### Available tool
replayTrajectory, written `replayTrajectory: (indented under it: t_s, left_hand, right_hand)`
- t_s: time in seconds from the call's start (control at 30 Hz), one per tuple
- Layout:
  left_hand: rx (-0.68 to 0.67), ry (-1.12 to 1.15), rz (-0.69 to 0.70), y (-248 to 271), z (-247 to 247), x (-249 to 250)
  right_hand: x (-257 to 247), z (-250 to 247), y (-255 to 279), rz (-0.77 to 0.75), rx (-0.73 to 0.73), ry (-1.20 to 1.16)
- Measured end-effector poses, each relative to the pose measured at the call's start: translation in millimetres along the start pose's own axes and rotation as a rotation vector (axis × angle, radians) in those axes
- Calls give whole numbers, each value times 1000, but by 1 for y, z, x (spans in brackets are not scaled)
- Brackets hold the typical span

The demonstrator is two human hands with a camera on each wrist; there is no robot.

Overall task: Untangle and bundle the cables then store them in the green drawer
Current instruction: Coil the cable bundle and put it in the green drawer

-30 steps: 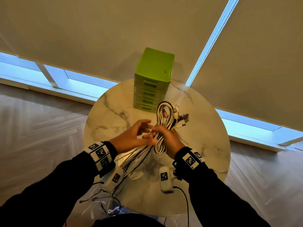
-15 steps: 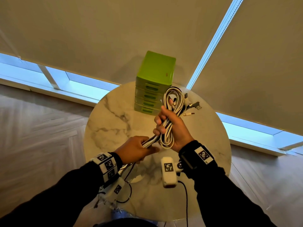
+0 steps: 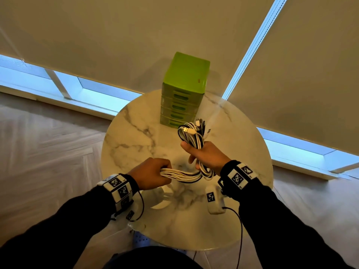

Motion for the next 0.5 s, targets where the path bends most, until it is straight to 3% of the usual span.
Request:
replayTrajectory:
  t_s: [0.3,0.5]
  left_hand:
    - [237,-234,34,-7,-30,29]
    - [299,-289,42,-10,-38,45]
  right_hand:
    - [15,45,3,-51,-314,-70]
    - [13,43,1,-52,-222,-48]
Point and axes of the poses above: each hand's wrist, its own y-axis away from the middle knuckle, its own z-axis out of the palm, x = y × z, the point moved 6 cm from there along -y, towards the middle knuckle, and after that the axes turned 3 degrees about y, right-handed, at the moved point
